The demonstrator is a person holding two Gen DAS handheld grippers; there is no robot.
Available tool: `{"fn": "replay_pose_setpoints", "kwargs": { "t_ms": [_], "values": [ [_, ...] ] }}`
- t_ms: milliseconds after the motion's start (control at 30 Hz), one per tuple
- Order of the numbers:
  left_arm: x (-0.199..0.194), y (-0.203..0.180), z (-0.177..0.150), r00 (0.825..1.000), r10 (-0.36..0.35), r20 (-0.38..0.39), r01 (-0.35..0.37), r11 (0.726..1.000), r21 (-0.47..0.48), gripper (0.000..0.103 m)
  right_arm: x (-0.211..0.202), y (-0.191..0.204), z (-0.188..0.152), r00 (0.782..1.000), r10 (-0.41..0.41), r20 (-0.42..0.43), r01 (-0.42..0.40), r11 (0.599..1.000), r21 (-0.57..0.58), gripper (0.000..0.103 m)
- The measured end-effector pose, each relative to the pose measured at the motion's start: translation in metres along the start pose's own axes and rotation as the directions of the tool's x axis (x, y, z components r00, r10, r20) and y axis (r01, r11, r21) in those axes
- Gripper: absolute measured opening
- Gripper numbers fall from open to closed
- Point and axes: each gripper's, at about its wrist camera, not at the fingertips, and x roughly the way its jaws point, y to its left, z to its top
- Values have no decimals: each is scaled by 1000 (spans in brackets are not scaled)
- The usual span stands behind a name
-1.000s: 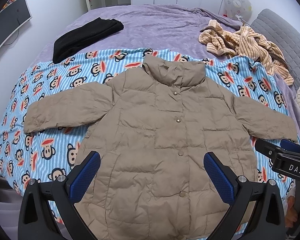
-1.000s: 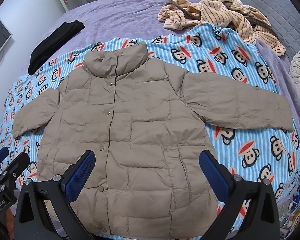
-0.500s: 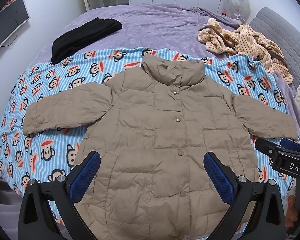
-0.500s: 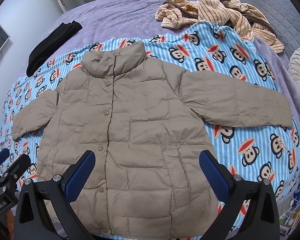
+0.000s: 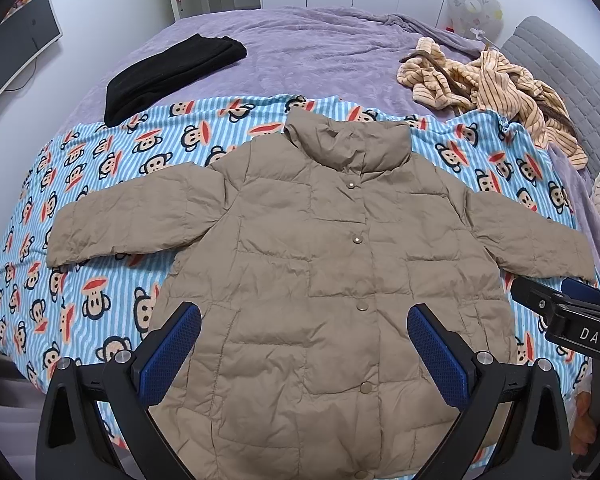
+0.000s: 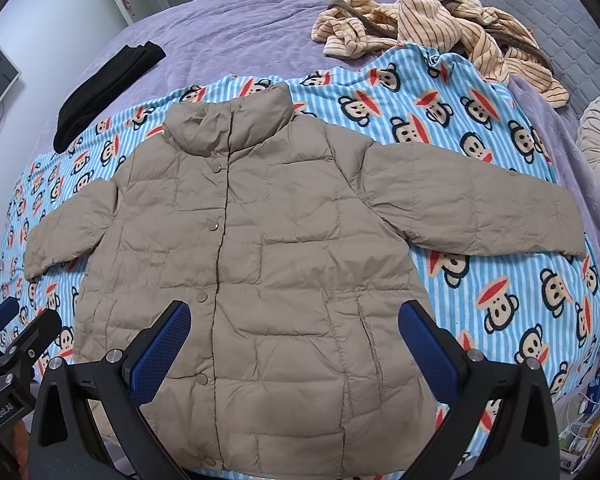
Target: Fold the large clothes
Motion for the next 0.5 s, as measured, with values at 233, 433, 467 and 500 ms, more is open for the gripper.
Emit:
{"fn": "replay_pose_setpoints", "kwargs": {
  "t_ms": [233,433,467,500],
  "values": [
    [0,0,0,1000,1,0,-1,1000,-1,103,0,0,0,1000,-1,0,1,1000,2,103],
    [0,0,0,1000,0,1,0,1000,0,103,0,-1,0,1000,0,-1,0,1000,-1,103],
    [0,0,0,1000,0,0,0,1000,0,103,0,-1,0,1000,-1,0,1,1000,1,103],
    [0,0,0,1000,0,0,0,1000,0,103,0,-1,0,1000,-1,0,1,1000,2,103]
  ]
}}
